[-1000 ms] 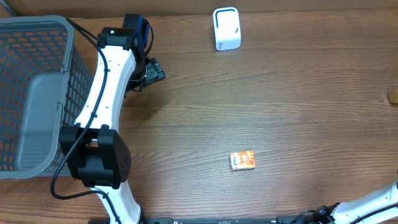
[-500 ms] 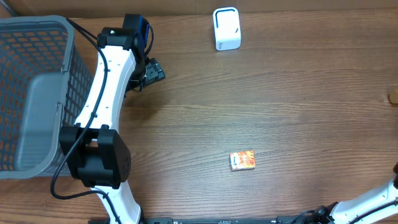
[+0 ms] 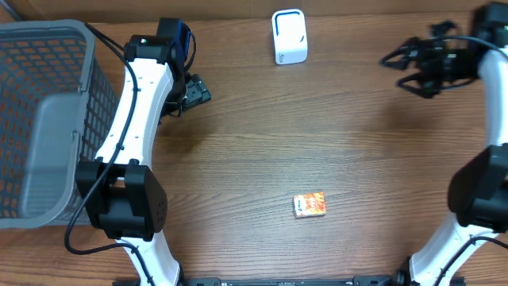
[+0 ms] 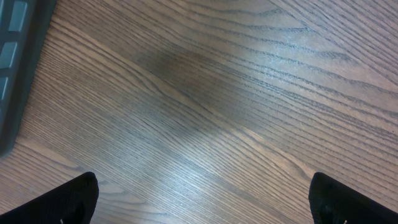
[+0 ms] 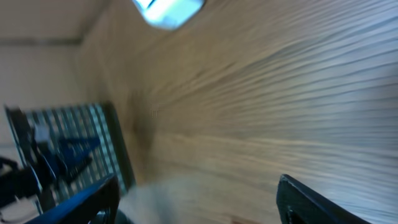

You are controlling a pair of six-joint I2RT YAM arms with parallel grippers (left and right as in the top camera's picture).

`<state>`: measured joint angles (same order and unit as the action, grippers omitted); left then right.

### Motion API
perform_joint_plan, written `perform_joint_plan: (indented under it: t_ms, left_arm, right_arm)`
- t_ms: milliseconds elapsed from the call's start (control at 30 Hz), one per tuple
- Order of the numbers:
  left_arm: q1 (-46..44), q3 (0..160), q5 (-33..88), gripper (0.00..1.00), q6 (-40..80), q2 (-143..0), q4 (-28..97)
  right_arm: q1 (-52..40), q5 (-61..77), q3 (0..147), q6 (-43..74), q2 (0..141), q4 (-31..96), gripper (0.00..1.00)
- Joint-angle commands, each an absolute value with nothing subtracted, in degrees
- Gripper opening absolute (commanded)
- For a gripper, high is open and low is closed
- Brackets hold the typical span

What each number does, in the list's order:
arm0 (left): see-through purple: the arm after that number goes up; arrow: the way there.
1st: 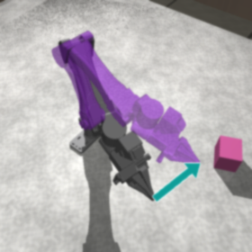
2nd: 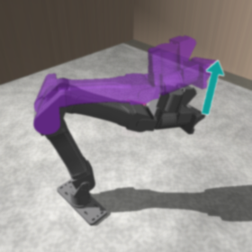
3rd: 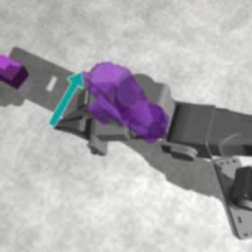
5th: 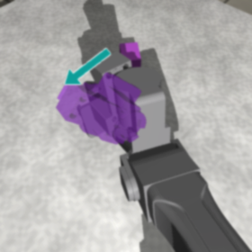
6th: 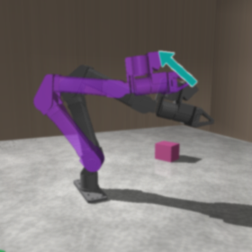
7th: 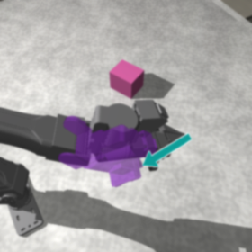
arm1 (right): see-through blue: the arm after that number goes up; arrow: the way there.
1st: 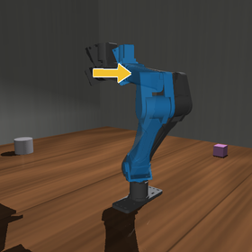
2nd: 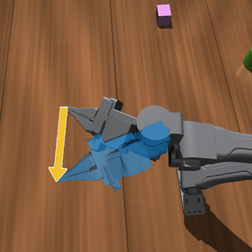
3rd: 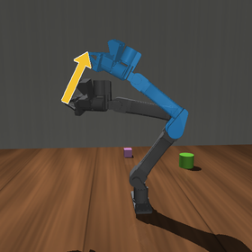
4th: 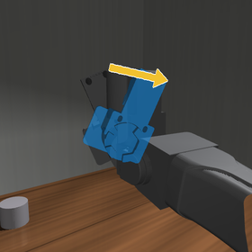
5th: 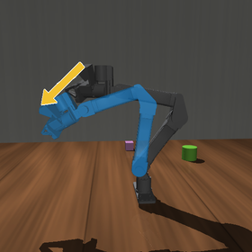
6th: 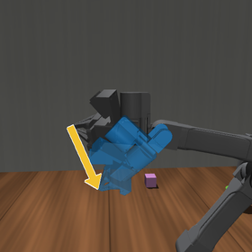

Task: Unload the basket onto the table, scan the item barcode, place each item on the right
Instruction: 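Move both grippers toward the small orange box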

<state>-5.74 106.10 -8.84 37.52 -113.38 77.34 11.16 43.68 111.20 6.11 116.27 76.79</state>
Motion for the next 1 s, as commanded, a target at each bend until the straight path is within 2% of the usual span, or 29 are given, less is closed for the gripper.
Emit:
perform_joint_plan:
  t_ms: [0,100,433,567,700,800,867,967]
  left_arm:
    - [-5.74,105.80,-9.41,1.00,37.28,-113.14,77.32]
    - [-5.74,105.80,-9.41,1.00,37.28,-113.14,77.32]
    - [-5.74,105.80,-12.78,1.00,37.26,-113.14,74.59]
    - [-5.74,105.80,-12.43,1.00,37.28,-113.14,69.82]
    - [-5.74,105.80,-12.43,1.00,37.28,-113.14,68.29]
    - [-5.74,105.80,-7.07,1.00,40.18,-113.14,68.10]
    - [-5.74,105.80,0.16,1.00,40.29,-113.14,68.97]
    - [-5.80,105.80,10.81,1.00,38.00,-113.14,70.41]
  right_arm:
    - [8.67,41.47,111.37,4.86,114.52,78.43,0.79]
    - [7.44,37.43,111.37,4.84,111.77,82.26,0.73]
    - [6.79,31.44,110.85,4.84,99.18,90.24,0.72]
    - [6.11,30.39,104.64,4.86,91.05,89.91,0.72]
    - [6.07,29.98,92.40,7.70,80.40,82.96,0.73]
    - [6.07,29.78,80.77,11.94,71.99,74.98,0.80]
    - [6.07,29.78,74.50,12.21,68.14,71.35,1.00]
    - [6.07,29.85,67.90,12.25,65.21,68.75,1.00]
